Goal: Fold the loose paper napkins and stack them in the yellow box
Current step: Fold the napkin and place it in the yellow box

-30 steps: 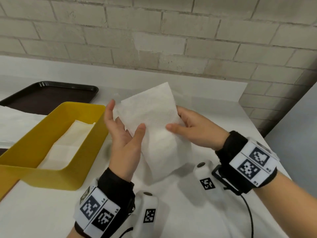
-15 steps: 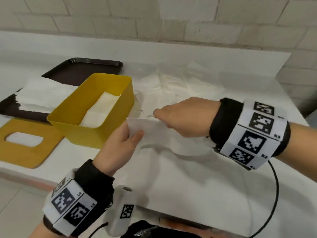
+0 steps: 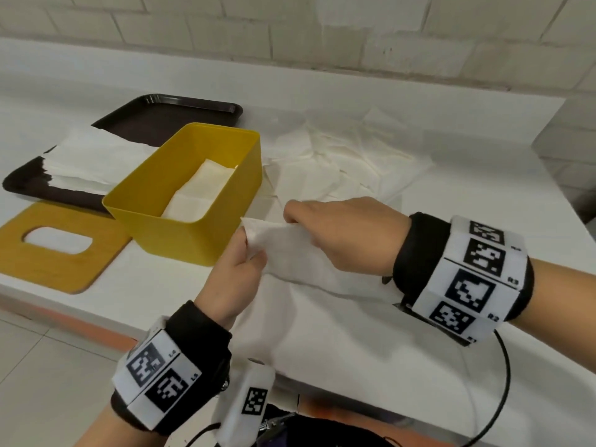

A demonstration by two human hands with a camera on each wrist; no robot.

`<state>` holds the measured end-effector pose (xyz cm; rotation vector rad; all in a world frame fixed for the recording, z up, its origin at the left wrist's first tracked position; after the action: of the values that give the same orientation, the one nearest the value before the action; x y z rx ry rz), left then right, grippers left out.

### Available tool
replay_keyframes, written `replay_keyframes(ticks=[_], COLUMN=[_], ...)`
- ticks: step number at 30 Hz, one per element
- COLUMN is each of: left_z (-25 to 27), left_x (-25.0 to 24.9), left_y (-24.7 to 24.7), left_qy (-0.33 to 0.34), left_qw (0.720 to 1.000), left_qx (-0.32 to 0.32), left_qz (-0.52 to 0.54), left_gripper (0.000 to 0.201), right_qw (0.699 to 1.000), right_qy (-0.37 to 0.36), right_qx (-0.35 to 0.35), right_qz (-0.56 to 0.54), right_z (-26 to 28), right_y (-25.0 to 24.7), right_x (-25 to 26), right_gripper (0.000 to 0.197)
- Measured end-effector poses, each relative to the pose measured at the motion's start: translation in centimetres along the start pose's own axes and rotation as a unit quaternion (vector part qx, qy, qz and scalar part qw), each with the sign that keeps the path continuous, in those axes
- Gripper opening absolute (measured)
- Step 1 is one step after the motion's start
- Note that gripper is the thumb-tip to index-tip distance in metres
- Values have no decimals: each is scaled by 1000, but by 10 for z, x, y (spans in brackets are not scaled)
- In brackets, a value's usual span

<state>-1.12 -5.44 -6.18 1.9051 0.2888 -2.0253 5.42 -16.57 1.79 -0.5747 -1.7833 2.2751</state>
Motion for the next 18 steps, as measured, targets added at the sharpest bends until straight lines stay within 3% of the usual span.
replay_keyframes(ticks=[4, 7, 14, 18], left_z=[-2, -2, -2, -2], left_x=[3, 5, 8, 13], left_y=[-7, -3, -4, -6], left_qy=[-6, -17, -23, -30], left_qw=[999, 999, 998, 999], left_qx=[-37, -26, -39, -30], left_qz=[24, 22, 45, 10], left_gripper=[31, 34, 36, 34], right_qw=[998, 995, 999, 998], right_qy=[42, 52, 38, 47], right_qx=[54, 79, -7, 27], right_qz=[-3, 43, 23, 26], right_z=[10, 10, 14, 10], right_y=[12, 23, 13, 22], right_x=[-12, -15, -12, -12], right_gripper=[38, 30, 28, 27])
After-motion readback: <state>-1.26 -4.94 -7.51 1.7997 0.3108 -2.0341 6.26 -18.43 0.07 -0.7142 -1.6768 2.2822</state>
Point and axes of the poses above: each hand's wrist, its own z-axis away from the middle knuckle, its own y-axis out of the palm, x = y × z, the point moved 4 cm from there along -z, towards the middle knuckle, and after that the axes turned 10 degrees about z, right-handed, at the moved point
